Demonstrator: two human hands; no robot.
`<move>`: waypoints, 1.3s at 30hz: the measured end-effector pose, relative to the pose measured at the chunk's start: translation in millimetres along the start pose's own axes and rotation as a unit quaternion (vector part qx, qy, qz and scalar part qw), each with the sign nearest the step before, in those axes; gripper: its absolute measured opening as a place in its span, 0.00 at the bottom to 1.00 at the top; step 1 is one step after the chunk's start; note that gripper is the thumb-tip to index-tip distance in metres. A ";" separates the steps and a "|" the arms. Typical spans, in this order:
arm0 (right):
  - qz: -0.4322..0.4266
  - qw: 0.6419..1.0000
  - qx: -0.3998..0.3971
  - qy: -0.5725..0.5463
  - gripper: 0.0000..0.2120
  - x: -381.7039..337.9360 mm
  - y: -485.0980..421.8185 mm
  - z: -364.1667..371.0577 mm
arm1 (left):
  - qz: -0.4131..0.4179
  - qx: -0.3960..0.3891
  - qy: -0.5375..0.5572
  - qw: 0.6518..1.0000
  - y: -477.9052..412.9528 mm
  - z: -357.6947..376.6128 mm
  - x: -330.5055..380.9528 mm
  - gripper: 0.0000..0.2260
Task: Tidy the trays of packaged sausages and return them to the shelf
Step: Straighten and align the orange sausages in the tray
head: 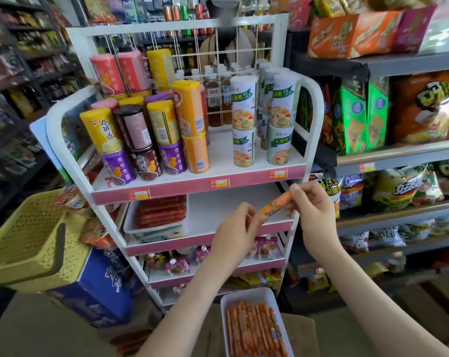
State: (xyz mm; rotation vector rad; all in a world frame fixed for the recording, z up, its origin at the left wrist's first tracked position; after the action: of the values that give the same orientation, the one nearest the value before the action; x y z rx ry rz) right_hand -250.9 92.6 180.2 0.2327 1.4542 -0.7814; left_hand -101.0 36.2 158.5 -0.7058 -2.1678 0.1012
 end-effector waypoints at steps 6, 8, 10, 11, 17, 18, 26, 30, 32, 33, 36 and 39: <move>0.178 0.973 0.085 -0.124 0.11 48.5 -3.4 -13.5 | -0.082 0.025 0.148 0.985 3.4 -30.8 -21.9 0.08; 0.211 0.963 0.079 -0.146 0.12 56.6 1.7 -7.5 | -0.087 0.052 0.291 0.951 8.4 -41.2 -18.2 0.05; 0.234 0.959 0.056 -0.149 0.12 63.1 7.4 2.6 | -0.063 0.065 0.363 0.927 11.0 -45.8 -8.0 0.06; 0.239 0.960 0.035 -0.144 0.12 64.9 10.3 9.2 | -0.046 0.065 0.359 0.930 11.6 -45.3 -2.5 0.07; 0.148 0.984 -0.097 0.029 0.07 45.3 24.1 40.2 | 0.034 0.076 0.203 0.976 18.1 -33.4 9.1 0.03; 0.107 0.987 -0.111 0.048 0.07 36.6 24.8 42.0 | 0.044 0.084 0.161 0.982 19.2 -33.7 7.7 0.02; -0.198 0.934 -0.231 0.189 0.13 -15.0 44.0 66.5 | 0.086 0.118 0.012 0.989 30.0 -28.4 2.9 0.10; -0.131 0.955 -0.209 0.167 0.15 -5.3 44.9 60.6 | 0.059 0.078 0.022 0.995 31.4 -23.0 1.4 0.10; -0.041 0.977 -0.184 0.101 0.14 3.5 42.1 53.7 | 0.020 0.006 0.061 0.998 33.5 -12.7 -4.8 0.12; -0.003 0.985 -0.161 0.065 0.12 7.6 39.5 49.4 | -0.004 -0.031 0.065 0.997 35.4 -6.2 -10.6 0.12; 0.094 0.990 -0.101 0.012 0.07 26.7 32.5 36.1 | -0.072 -0.099 0.059 0.991 45.8 10.3 -33.6 0.14; 0.151 0.970 -0.174 0.074 0.10 54.2 35.0 39.1 | -0.130 -0.139 0.074 0.979 54.6 28.3 -52.0 0.16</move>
State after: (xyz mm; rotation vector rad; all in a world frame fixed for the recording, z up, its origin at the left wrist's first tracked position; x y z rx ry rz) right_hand -202.9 77.4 124.1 0.2403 1.6211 -0.2589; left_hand -71.6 59.6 87.3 -0.5555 -2.1297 -0.3874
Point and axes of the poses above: each hand's wrist, its own y-axis away from the middle knuckle, its own z-axis out of the palm, x = y × z, the point moved 7 cm from there along -y, towards the middle knuckle, and after that the axes turned 3 degrees about x, right-handed, at the moved point
